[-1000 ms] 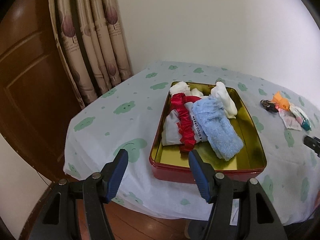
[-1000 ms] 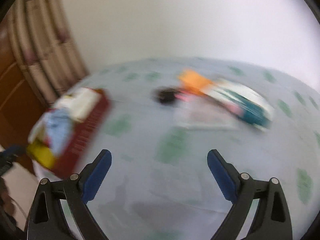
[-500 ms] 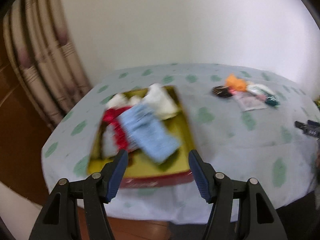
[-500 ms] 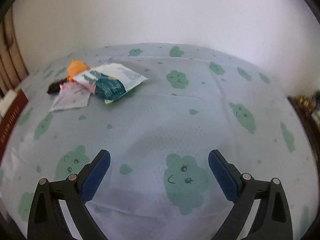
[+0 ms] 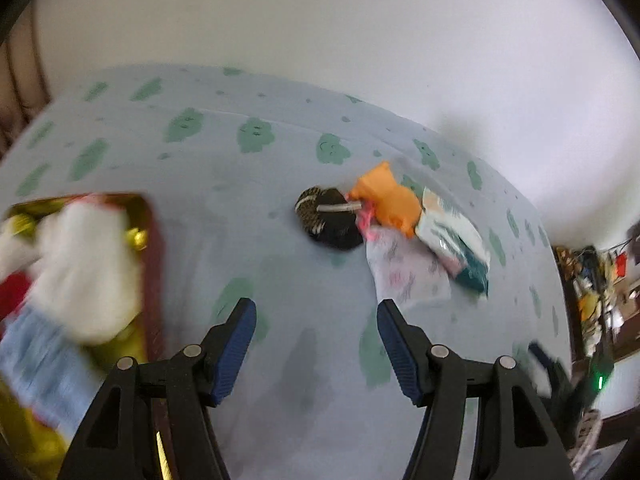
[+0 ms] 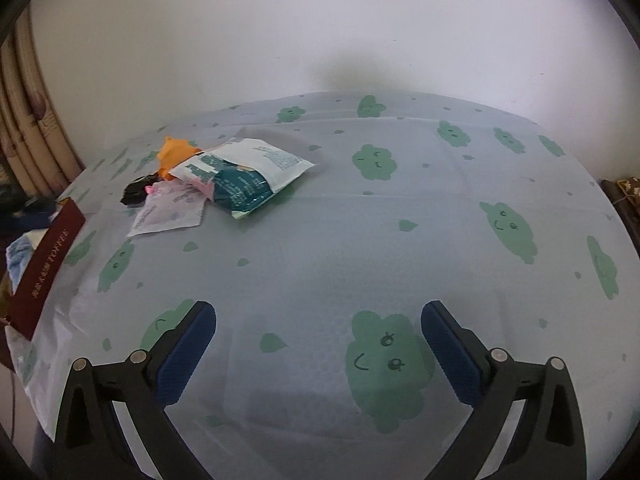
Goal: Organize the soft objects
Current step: 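Move the left tool to the black knit item and grasp it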
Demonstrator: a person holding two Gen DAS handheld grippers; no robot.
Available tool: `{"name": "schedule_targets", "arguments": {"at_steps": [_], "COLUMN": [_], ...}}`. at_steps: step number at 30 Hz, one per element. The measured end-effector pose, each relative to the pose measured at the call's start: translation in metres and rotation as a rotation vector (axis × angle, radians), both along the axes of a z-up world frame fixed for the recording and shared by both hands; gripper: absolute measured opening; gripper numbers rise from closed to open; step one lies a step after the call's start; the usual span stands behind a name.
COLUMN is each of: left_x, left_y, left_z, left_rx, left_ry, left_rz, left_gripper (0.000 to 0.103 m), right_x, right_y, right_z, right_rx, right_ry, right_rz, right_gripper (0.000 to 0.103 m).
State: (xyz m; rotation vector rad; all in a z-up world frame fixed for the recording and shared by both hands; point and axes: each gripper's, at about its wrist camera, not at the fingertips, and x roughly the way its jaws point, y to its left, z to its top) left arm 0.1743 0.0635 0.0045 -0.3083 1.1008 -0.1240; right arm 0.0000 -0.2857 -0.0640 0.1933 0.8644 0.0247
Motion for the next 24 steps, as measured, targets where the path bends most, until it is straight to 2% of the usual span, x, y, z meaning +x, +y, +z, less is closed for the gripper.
{"name": "schedule_targets", "arguments": {"at_steps": [3, 7, 12, 17, 21, 22, 23, 24], "left_x": [0.031, 0.059, 0.079, 0.097, 0.103, 0.102, 0.102, 0.101], "left_y": [0.001, 0.005, 0.017, 0.011, 0.004, 0.003, 0.0, 0.002], "left_z": [-0.019, -0.043, -0.066, -0.067, -0.067, -0.066, -0.065, -0.065], "left_rx": [-0.071, -0.124, -0.272, -0.309, -0.273, -0.253, -0.216, -0.223], "left_ry": [0.04, 0.09, 0.139, 0.136, 0.127, 0.12, 0.11, 0.11], "left_rz": [0.027, 0.082, 0.148, 0.134, 0.15, 0.154, 0.149, 0.133], "left_gripper": [0.064, 0.064, 0.064, 0.065, 0.063, 0.058, 0.017, 0.015], "right_x": [0.001, 0.001, 0.002, 0.003, 0.003, 0.004, 0.004, 0.004], "right_y": [0.001, 0.003, 0.004, 0.004, 0.004, 0.003, 0.003, 0.003], "right_z": [-0.001, -0.001, -0.002, -0.003, -0.003, -0.003, -0.003, -0.003], "right_rx": [0.017, 0.024, 0.032, 0.036, 0.039, 0.041, 0.043, 0.044], "right_ry": [0.004, 0.007, 0.012, 0.015, 0.018, 0.019, 0.019, 0.02], "right_rz": [0.017, 0.037, 0.049, 0.057, 0.059, 0.059, 0.06, 0.06], "right_gripper": [0.102, 0.102, 0.102, 0.102, 0.102, 0.102, 0.102, 0.102]}}
